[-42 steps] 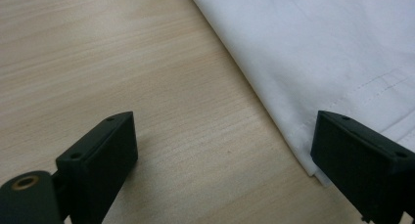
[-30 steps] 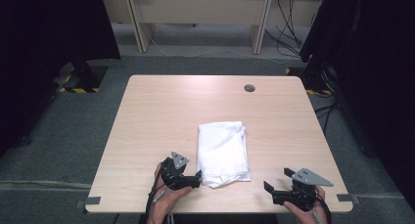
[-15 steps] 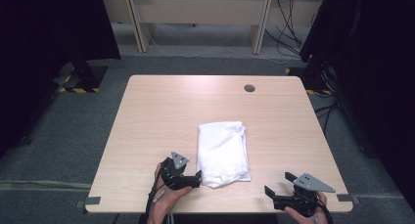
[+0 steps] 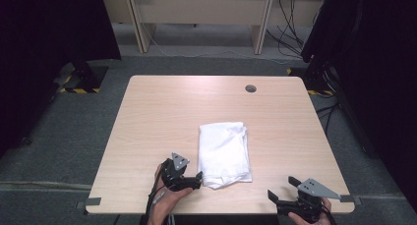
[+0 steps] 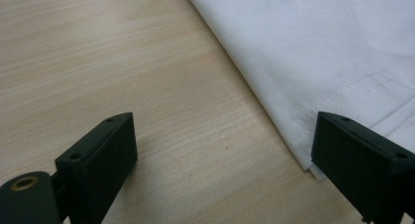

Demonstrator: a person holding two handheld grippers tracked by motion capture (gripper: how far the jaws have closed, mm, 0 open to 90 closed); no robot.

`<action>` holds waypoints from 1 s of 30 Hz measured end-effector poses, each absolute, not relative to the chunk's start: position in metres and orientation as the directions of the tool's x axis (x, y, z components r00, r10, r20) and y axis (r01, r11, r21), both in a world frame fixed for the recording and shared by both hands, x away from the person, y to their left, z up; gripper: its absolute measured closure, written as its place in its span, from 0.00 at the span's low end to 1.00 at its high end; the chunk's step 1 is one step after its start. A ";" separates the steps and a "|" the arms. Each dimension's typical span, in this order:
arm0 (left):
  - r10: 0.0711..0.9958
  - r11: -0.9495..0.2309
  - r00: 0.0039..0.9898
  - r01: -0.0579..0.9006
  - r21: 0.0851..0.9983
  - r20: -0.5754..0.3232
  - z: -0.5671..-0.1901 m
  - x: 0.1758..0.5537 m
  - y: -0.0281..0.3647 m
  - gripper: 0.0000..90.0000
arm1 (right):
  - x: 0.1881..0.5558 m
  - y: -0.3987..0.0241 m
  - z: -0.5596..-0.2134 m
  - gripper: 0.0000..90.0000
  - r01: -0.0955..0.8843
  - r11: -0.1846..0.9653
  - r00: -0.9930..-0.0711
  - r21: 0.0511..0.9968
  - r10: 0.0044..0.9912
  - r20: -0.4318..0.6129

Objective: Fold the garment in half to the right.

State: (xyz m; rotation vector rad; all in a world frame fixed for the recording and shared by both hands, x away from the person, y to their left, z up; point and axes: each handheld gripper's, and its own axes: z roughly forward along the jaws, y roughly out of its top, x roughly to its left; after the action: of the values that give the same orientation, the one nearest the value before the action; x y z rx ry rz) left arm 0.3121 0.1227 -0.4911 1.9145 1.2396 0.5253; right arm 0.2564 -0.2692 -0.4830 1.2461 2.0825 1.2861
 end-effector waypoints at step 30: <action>0.919 -0.138 0.385 0.522 0.842 -0.088 -0.483 0.272 0.159 0.10 | 0.248 -0.269 -0.483 0.08 0.478 0.169 -0.528 0.862 0.839 0.128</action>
State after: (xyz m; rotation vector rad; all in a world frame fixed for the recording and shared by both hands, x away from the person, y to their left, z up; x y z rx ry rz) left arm 0.2724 0.1591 -0.4833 1.7943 1.2583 0.5876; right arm 0.2482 -0.2691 -0.4827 1.2491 2.0744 1.3066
